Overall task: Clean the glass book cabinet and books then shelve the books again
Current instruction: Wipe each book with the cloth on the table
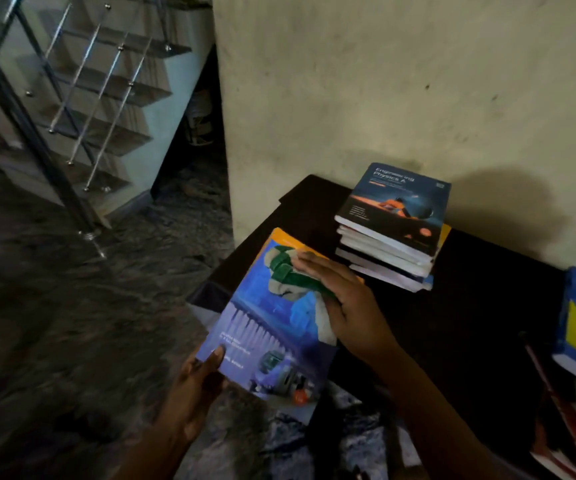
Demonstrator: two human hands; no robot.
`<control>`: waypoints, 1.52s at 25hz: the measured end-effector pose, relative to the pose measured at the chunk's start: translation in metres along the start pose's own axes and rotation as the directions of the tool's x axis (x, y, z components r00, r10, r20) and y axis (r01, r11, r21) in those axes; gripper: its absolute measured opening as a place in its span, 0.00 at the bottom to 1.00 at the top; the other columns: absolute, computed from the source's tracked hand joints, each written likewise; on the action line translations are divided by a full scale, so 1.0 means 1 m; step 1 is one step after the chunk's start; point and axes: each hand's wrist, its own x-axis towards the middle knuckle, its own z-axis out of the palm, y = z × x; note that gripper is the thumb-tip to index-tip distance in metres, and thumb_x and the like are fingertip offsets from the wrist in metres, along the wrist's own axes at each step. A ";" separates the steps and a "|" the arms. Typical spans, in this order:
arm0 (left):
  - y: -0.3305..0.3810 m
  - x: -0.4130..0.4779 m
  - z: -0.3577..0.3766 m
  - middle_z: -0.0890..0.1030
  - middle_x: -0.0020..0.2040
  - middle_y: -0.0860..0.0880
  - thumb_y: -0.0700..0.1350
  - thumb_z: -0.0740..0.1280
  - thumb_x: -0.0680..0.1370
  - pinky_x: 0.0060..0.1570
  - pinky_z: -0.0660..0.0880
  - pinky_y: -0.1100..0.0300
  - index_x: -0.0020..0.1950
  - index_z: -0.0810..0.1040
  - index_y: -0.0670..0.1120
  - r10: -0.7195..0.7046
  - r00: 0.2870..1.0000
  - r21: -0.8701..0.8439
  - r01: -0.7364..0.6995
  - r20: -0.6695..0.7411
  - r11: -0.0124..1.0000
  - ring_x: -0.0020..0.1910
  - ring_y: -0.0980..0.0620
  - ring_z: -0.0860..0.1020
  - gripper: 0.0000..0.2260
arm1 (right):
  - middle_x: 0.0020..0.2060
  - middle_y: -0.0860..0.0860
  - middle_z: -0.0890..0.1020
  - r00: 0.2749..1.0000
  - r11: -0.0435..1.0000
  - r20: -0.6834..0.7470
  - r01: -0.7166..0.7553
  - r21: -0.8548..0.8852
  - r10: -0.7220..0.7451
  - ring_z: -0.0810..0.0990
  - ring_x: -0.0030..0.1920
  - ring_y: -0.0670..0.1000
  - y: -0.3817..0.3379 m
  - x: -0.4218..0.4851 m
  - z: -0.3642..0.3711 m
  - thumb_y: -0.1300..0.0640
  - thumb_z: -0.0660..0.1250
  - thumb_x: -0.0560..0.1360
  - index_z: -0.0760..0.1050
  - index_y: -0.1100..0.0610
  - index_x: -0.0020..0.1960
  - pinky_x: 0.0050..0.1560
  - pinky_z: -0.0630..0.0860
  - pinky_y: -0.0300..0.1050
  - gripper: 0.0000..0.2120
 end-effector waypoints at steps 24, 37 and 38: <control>-0.015 0.049 -0.032 0.82 0.47 0.43 0.45 0.56 0.82 0.32 0.80 0.57 0.66 0.70 0.44 -0.070 0.954 -0.193 0.013 -0.293 0.981 0.37 0.50 0.83 0.14 | 0.63 0.56 0.76 0.910 0.874 0.414 0.185 -0.450 0.020 0.77 0.58 0.60 0.099 0.055 0.171 0.64 0.60 0.66 0.74 0.53 0.65 0.55 0.75 0.55 0.27; -0.020 0.044 -0.031 0.84 0.36 0.48 0.46 0.54 0.82 0.30 0.80 0.59 0.59 0.71 0.45 -0.052 0.964 -0.272 -0.022 -0.262 0.962 0.32 0.53 0.83 0.10 | 0.67 0.57 0.71 0.965 0.980 0.187 -0.165 -0.110 0.183 0.70 0.67 0.57 0.139 0.039 0.091 0.74 0.58 0.73 0.69 0.58 0.68 0.70 0.64 0.47 0.25; -0.020 0.044 -0.030 0.84 0.35 0.49 0.46 0.54 0.82 0.29 0.79 0.59 0.58 0.72 0.45 -0.053 0.964 -0.271 -0.021 -0.261 0.962 0.32 0.53 0.83 0.10 | 0.67 0.57 0.71 0.959 0.954 0.158 -0.196 -0.229 0.235 0.70 0.67 0.59 0.157 0.042 0.088 0.76 0.59 0.71 0.67 0.58 0.69 0.69 0.63 0.46 0.29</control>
